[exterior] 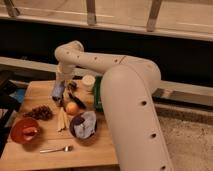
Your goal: Place sponge in metal cup
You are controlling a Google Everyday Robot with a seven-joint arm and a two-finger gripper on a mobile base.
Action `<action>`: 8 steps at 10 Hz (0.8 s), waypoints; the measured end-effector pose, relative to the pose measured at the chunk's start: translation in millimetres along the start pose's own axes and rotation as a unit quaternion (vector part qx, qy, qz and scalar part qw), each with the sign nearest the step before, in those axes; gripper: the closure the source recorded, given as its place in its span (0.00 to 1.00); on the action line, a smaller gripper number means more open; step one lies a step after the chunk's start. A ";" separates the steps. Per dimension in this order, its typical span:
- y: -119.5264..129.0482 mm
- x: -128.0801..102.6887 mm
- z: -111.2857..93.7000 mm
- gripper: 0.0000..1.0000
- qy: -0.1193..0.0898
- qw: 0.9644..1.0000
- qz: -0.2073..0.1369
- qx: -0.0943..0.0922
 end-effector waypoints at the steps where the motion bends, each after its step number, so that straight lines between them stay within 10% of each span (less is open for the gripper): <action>1: 4.8 1.1 9.9 1.00 0.009 1.000 -0.004 -0.005; 4: 12.4 3.7 31.2 0.96 0.033 0.999 -0.011 -0.016; 8: 0.8 4.0 35.6 0.57 0.043 0.999 0.000 -0.017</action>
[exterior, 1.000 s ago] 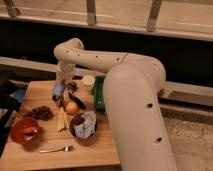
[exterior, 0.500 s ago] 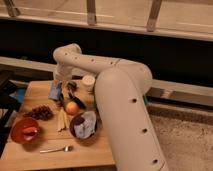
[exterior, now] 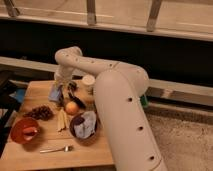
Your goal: Place sponge in metal cup
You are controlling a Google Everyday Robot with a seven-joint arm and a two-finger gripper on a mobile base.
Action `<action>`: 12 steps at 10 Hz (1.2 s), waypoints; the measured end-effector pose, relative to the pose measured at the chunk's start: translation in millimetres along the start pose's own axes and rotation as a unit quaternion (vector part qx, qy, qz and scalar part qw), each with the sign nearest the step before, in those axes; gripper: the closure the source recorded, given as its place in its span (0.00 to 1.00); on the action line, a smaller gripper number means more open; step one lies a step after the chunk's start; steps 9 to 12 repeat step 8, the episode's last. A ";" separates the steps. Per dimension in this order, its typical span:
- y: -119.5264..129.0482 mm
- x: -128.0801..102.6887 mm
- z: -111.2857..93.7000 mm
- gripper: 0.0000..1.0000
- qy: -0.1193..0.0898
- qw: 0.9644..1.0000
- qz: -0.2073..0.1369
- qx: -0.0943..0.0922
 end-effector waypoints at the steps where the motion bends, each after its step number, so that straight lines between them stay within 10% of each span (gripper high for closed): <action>1: -3.8 -1.5 -0.8 0.47 0.001 1.000 0.004 -0.001; 4: -2.6 -1.1 2.7 0.21 0.015 1.000 -0.004 -0.014; 12: 9.0 4.4 11.2 0.20 0.032 0.999 -0.018 -0.023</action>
